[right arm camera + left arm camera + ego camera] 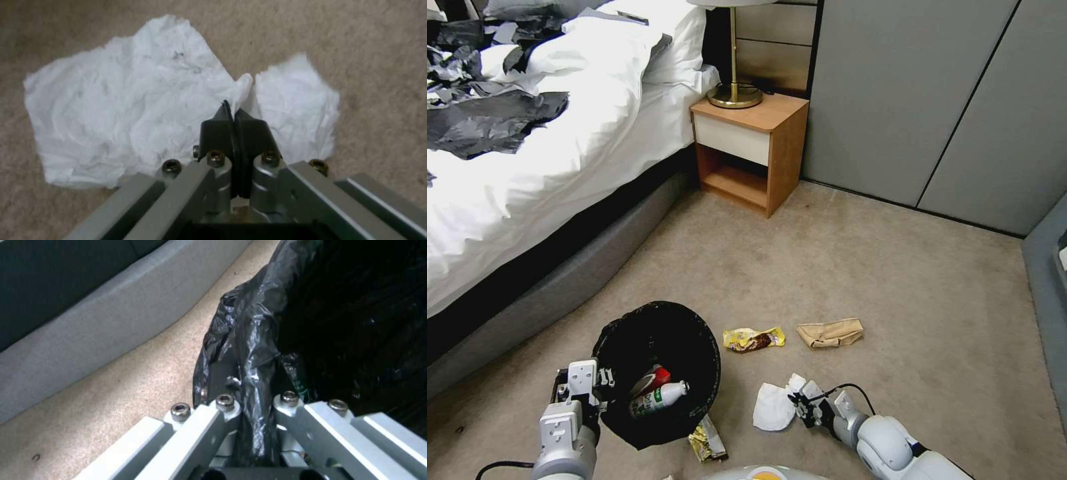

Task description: Pick up the trash bin, then pick up the garbage from the floor and place it into the trash bin.

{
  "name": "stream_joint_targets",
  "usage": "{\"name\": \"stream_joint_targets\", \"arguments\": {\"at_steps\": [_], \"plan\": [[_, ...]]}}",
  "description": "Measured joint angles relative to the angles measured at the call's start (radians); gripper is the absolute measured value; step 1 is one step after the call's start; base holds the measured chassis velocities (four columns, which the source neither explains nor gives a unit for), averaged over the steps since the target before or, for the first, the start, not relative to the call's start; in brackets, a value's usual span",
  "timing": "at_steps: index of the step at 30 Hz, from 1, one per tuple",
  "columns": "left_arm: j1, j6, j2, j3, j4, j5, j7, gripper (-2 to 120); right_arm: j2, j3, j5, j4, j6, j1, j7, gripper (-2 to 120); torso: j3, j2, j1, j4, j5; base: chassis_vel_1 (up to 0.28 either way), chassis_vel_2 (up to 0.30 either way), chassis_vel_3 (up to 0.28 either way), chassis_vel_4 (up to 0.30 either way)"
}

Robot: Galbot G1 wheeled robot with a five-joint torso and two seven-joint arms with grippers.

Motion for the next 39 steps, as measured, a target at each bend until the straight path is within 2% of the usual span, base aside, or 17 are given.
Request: {"name": "stream_joint_targets", "arguments": {"at_steps": [13, 15, 16, 18, 19, 22, 27, 28, 30, 33, 35, 39], "plan": [[-0.029, 0.012, 0.012, 0.029, 0.017, 0.001, 0.0, 1, -0.056, 0.131, 0.058, 0.232, 0.045, -0.085, 0.033, 0, 0.0, 0.0, 0.0, 0.0, 0.0, 0.0, 0.0, 0.0, 0.0], [-0.035, 0.017, 0.016, 0.033, 0.02, 0.001, 0.0, 1, -0.064, 0.184, 0.078, 0.317, 0.071, -0.104, 0.036, 0, 0.0, 0.0, 0.0, -0.0001, 0.0001, 0.0, 0.0, 0.0, 0.0], [-0.035, 0.017, 0.016, 0.033, 0.02, 0.001, 0.0, 1, -0.064, 0.184, 0.078, 0.317, 0.071, -0.104, 0.036, 0, 0.0, 0.0, 0.0, -0.0001, 0.0001, 0.0, 0.0, 0.0, 0.0], [-0.04, 0.021, 0.02, 0.036, 0.025, 0.0, 0.0, 1, -0.066, 0.239, 0.123, 0.419, 0.134, -0.113, 0.031, 0, 0.0, 0.0, 0.0, 0.0, 0.0001, 0.0, 0.0, 0.0, 0.0], [-0.04, 0.021, 0.02, 0.036, 0.025, 0.0, 0.0, 1, -0.066, 0.239, 0.123, 0.419, 0.134, -0.113, 0.031, 0, 0.0, 0.0, 0.0, 0.0, 0.0001, 0.0, 0.0, 0.0, 0.0], [-0.045, 0.025, 0.024, 0.049, 0.035, 0.0, 0.0, 1, -0.066, 0.315, 0.197, 0.561, 0.27, -0.094, -0.043, 0, 0.0, 0.0, 0.0, 0.0001, 0.0003, 0.0, 0.0, 0.0, 0.0], [-0.047, 0.026, 0.025, 0.056, 0.039, 0.001, 0.0, 1, -0.083, 0.349, 0.244, 0.663, 0.313, -0.071, -0.109, 0, 0.0, 0.0, 0.0, 0.0001, -0.0001, 0.0, 0.0, 0.0, 0.0], [-0.047, 0.027, 0.026, 0.059, 0.041, 0.001, 0.0, 1, -0.103, 0.363, 0.277, 0.728, 0.324, -0.054, -0.151, 0, 0.0, 0.0, 0.0, 0.0001, -0.0001, 0.0, 0.0, 0.0, 0.0], [-0.047, 0.027, 0.026, 0.066, 0.041, 0.005, 0.0, 1, -0.137, 0.359, 0.317, 0.816, 0.326, -0.034, -0.189, 0, 0.0, 0.0, 0.0, 0.0, -0.0001, 0.0, 0.0, 0.0, 0.0], [-0.044, 0.027, 0.025, 0.077, 0.041, 0.01, 0.0, 1, -0.152, 0.322, 0.319, 0.846, 0.33, -0.027, -0.194, 0, 0.0, 0.0, 0.0, -0.0001, -0.0001, 0.0, 0.0, 0.0, 0.0], [-0.043, 0.027, 0.023, 0.083, 0.041, 0.013, 0.0, 1, -0.154, 0.297, 0.313, 0.85, 0.333, -0.026, -0.192, 0, 0.0, 0.0, 0.0, 0.0001, 0.0001, 0.0, 0.0, 0.0, 0.0], [-0.039, 0.024, 0.017, 0.097, 0.041, 0.028, 0.0, 1, -0.136, 0.181, 0.252, 0.818, 0.336, -0.026, -0.173, 0, 0.0, 0.0, 0.0, 0.0, 0.0, 0.0, 0.0, 0.0, 0.0]]}}
